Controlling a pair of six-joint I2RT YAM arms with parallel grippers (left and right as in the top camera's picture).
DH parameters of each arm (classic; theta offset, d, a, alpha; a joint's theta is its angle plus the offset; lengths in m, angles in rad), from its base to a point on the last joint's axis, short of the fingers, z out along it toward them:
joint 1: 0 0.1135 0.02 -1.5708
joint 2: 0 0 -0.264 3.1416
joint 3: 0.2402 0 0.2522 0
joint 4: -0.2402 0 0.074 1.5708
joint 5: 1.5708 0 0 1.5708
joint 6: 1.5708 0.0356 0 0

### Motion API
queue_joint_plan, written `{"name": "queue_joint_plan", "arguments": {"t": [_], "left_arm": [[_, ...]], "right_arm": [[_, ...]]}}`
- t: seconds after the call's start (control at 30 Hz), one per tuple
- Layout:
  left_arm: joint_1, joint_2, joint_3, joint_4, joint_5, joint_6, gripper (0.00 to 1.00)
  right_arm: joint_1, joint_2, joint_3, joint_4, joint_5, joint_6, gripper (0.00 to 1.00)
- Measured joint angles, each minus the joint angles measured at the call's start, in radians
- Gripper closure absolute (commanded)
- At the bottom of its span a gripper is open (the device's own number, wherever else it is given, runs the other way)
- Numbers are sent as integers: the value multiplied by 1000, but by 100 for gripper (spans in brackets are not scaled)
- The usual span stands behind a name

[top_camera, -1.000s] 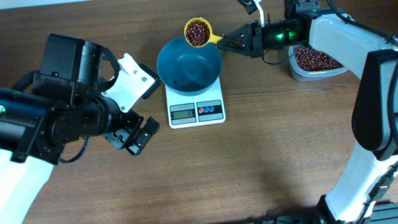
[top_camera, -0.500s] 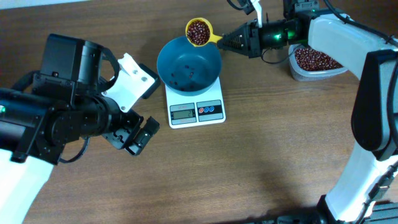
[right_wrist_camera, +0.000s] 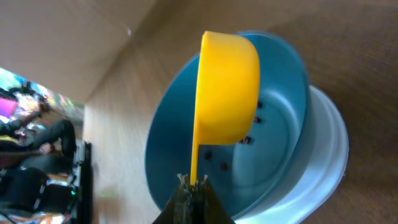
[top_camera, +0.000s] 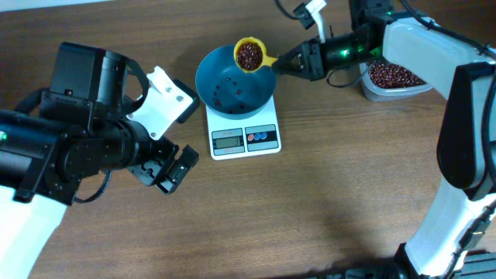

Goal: Scoop item into bowl and weigh 50g on scale
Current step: 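Tilt the scoop with the right gripper to pour beans into the bowl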

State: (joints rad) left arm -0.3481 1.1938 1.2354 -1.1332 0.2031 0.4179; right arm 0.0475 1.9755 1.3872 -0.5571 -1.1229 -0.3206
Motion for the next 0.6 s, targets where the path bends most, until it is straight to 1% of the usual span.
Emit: {"name": "queue_joint_plan", "arguments": {"t": [0.2, 0.37, 0.47, 0.6], "left_arm": [[0, 0, 0, 0, 0, 0, 1], [0, 0, 0, 0, 0, 0, 1], [0, 0, 0, 0, 0, 0, 1], [0, 0, 0, 0, 0, 0, 1]], "right_arm": [[66, -11, 0, -23, 107, -49, 96], [68, -45, 0, -23, 187, -53, 96], [68, -107, 0, -23, 251, -69, 96], [68, -129, 0, -27, 283, -77, 96]]}}
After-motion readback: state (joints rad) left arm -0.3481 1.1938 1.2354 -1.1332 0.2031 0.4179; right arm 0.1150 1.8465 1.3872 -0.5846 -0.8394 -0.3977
